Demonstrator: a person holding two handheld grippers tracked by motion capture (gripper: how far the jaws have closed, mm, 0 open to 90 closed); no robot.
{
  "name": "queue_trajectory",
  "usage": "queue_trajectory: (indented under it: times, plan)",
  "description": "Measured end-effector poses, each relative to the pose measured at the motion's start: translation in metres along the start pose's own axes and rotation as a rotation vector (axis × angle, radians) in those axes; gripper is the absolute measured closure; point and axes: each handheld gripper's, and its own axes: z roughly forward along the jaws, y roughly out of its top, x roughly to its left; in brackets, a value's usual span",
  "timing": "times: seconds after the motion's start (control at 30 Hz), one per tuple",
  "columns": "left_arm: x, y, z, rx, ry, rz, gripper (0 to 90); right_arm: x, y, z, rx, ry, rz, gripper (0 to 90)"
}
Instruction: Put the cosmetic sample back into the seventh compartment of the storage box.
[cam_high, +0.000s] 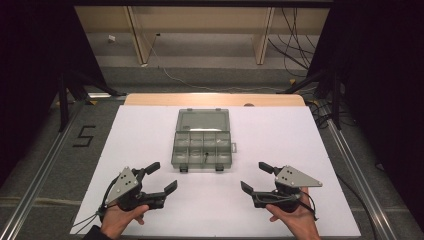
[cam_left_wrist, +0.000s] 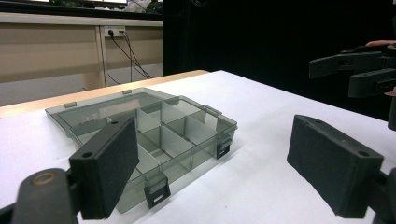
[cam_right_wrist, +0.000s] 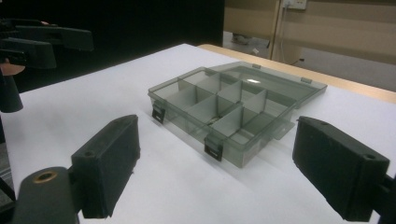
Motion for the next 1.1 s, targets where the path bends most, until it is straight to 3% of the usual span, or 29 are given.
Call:
queue_trajectory:
  times: [0.17, 0.2, 0.37, 0.4, 0.47, 0.53, 1.1]
  plan:
    - [0.0001, 0.0001, -0.0001, 0.000, 0.000, 0.001, 15.5, 0.0007, -0.0017, -0.0036, 0.016, -0.011, 0.006, 15.9]
    - [0.0002, 0.0001, -0.0001, 0.000, 0.000, 0.001, 15.5, 0.0013, -0.0022, -0.0025, -0.013, -0.010, 0.005, 15.9]
    - [-0.0003, 0.0001, 0.0003, 0.000, -0.001, -0.002, 15.5, -0.0002, 0.0003, -0.0048, -0.006, -0.024, 0.001, 15.9]
    - [-0.0003, 0.0001, 0.0003, 0.000, -0.001, -0.002, 15.5, -0.0017, 0.0002, -0.0041, -0.014, -0.030, -0.017, 15.9]
    - [-0.0002, 0.0001, 0.0004, 0.000, -0.001, -0.001, 15.5, -0.0017, -0.0003, -0.0021, -0.028, -0.013, -0.005, 15.9]
    - [-0.0002, 0.0001, 0.0004, 0.000, -0.001, -0.002, 15.5, -0.0016, 0.0002, -0.0035, -0.006, -0.023, -0.005, 15.9]
    - [0.0001, 0.0003, 0.0000, -0.001, 0.001, 0.003, 15.5, -0.0022, 0.0005, -0.0029, -0.010, -0.024, -0.012, 15.9]
